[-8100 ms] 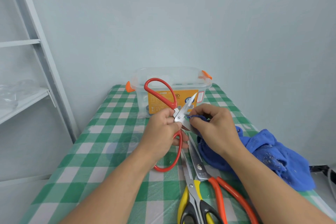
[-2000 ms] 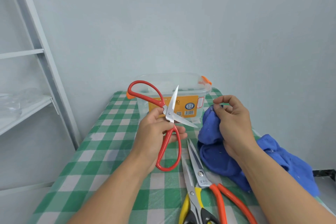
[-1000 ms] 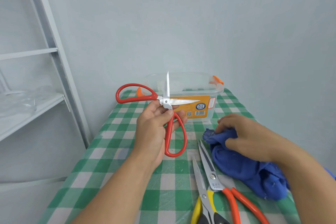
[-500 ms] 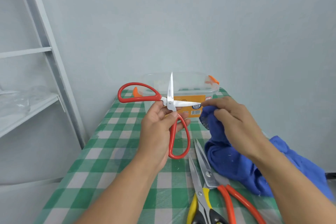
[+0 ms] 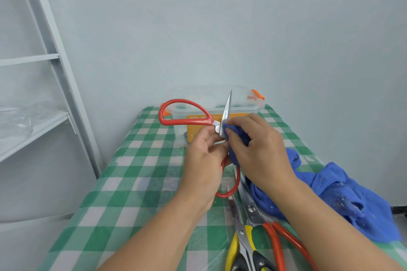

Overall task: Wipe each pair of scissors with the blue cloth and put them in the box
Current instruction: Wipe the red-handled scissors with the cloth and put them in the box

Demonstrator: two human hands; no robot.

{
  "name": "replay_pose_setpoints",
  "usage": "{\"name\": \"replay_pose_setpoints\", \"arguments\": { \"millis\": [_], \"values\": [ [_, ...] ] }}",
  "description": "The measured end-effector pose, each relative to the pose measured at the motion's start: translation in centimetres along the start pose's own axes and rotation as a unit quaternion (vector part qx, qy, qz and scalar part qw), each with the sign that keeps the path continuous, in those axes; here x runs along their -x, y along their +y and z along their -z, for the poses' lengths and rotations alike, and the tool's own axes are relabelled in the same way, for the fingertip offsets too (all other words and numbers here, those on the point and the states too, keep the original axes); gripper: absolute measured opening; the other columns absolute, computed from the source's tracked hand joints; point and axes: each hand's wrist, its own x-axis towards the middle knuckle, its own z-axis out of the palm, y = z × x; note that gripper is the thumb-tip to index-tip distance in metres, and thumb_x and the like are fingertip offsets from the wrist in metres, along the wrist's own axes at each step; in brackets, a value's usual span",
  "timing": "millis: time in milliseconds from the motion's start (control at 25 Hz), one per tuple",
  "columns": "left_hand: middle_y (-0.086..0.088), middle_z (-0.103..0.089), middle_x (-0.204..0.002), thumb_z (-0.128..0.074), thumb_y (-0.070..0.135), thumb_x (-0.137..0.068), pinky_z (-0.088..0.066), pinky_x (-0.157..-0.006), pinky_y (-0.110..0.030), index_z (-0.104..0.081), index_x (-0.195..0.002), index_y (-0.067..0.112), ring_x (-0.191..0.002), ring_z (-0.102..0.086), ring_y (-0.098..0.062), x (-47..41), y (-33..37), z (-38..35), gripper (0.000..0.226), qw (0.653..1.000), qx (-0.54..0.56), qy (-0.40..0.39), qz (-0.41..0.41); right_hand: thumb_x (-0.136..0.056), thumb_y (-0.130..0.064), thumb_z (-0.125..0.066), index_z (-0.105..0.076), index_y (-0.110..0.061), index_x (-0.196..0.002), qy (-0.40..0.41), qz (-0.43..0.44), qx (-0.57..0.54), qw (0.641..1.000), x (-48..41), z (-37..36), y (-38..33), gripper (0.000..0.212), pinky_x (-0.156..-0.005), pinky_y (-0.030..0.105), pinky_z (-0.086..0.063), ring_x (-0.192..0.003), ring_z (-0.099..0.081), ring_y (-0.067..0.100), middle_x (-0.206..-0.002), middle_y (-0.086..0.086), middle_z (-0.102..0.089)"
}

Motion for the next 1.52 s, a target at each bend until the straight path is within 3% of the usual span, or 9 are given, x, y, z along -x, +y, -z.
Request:
{"name": "replay_pose_setpoints", "arguments": {
  "millis": [320,600,680,760,840,920,1080,1200,1520],
  "values": [
    [-0.003,-0.073,-0.09,-0.047,-0.013,-0.098,-0.062,-0.079,-0.038,-0.062,-0.104,0.01,-0.087,-0.071,-0.024,-0.1,0.8,0.4,0.028,0.999,0.012,0.036,-0.002,-0.094,-0.004,-0.065,-0.075,-0.01,-0.092,0.026,-0.057,0.033,0.997,-0.2,2.0,3.0,0.012,-0.073,0.034,-0.048,-0.083,-0.061,0.024,-0.088,0.001,-0.065],
    [-0.014,-0.073,-0.106,-0.049,-0.01,-0.098,-0.061,-0.086,-0.045,-0.059,-0.115,0.004,-0.097,-0.074,-0.027,-0.2,0.9,0.8,0.024,0.999,0.005,0.05,0.005,-0.095,-0.011,-0.057,-0.072,-0.006,-0.099,0.007,0.037,0.053,0.998,0.0,0.9,1.7,0.017,-0.075,0.029,-0.043,-0.084,-0.058,0.023,-0.09,0.004,-0.064],
    [-0.014,-0.073,-0.102,-0.049,-0.012,-0.097,-0.062,-0.081,-0.042,-0.059,-0.112,0.002,-0.091,-0.074,-0.024,-0.2,1.1,0.8,0.023,0.999,0.012,0.046,0.01,-0.093,-0.008,-0.061,-0.072,-0.011,-0.096,0.022,-0.001,0.039,0.999,0.2,1.1,1.7,0.012,-0.074,0.03,-0.047,-0.085,-0.061,0.018,-0.088,-0.002,-0.066],
    [-0.011,-0.072,-0.095,-0.048,-0.014,-0.097,-0.063,-0.077,-0.041,-0.059,-0.11,0.004,-0.086,-0.073,-0.023,-0.2,1.2,0.7,0.025,0.998,0.032,0.051,0.021,-0.092,-0.007,-0.065,-0.071,-0.019,-0.094,0.044,-0.122,-0.023,0.991,-0.1,1.7,2.0,0.014,-0.073,0.023,-0.051,-0.084,-0.063,0.008,-0.086,-0.015,-0.066],
    [-0.015,-0.07,-0.102,-0.047,-0.014,-0.097,-0.063,-0.075,-0.04,-0.056,-0.119,0.001,-0.088,-0.073,-0.024,-0.4,1.2,1.0,0.028,0.995,0.061,0.064,0.035,-0.093,-0.01,-0.065,-0.069,-0.024,-0.092,0.075,-0.234,-0.071,0.967,-0.5,2.6,2.6,0.015,-0.068,0.014,-0.05,-0.081,-0.065,0.002,-0.084,-0.02,-0.067],
    [-0.022,-0.067,-0.113,-0.047,-0.014,-0.097,-0.063,-0.076,-0.041,-0.053,-0.126,-0.002,-0.091,-0.074,-0.025,-0.7,1.2,1.4,0.032,0.993,0.076,0.076,0.043,-0.091,-0.01,-0.063,-0.068,-0.026,-0.089,0.109,-0.265,-0.084,0.954,-0.7,3.3,2.6,0.016,-0.067,0.018,-0.05,-0.075,-0.063,-0.002,-0.078,-0.018,-0.068],
    [-0.016,-0.069,-0.099,-0.049,-0.014,-0.097,-0.062,-0.077,-0.042,-0.058,-0.11,0.004,-0.091,-0.074,-0.025,-0.7,1.2,1.2,0.024,0.994,0.066,0.077,0.036,-0.088,-0.002,-0.063,-0.066,-0.033,-0.086,0.078,-0.174,-0.141,0.972,0.0,3.2,0.9,0.031,-0.069,0.02,-0.05,-0.076,-0.065,0.003,-0.081,-0.021,-0.069],
    [-0.011,-0.07,-0.089,-0.05,-0.011,-0.097,-0.06,-0.068,-0.03,-0.058,-0.1,0.009,-0.082,-0.072,-0.018,-0.6,0.9,1.0,0.022,0.998,0.032,0.053,0.026,-0.088,-0.008,-0.066,-0.073,-0.028,-0.097,0.002,-0.084,-0.143,0.986,0.6,1.7,0.3,0.023,-0.078,0.027,-0.054,-0.09,-0.068,0.01,-0.092,-0.015,-0.072],
    [-0.021,-0.07,-0.106,-0.053,-0.007,-0.098,-0.06,-0.072,-0.031,-0.057,-0.116,-0.001,-0.088,-0.069,-0.02,-0.6,-0.5,0.6,0.019,0.998,-0.059,0.028,-0.003,-0.087,-0.006,-0.066,-0.073,-0.016,-0.09,-0.009,-0.01,-0.017,1.0,0.1,-0.1,0.8,0.012,-0.064,0.018,-0.041,-0.075,-0.053,0.01,-0.082,-0.007,-0.061]
  ]
}}
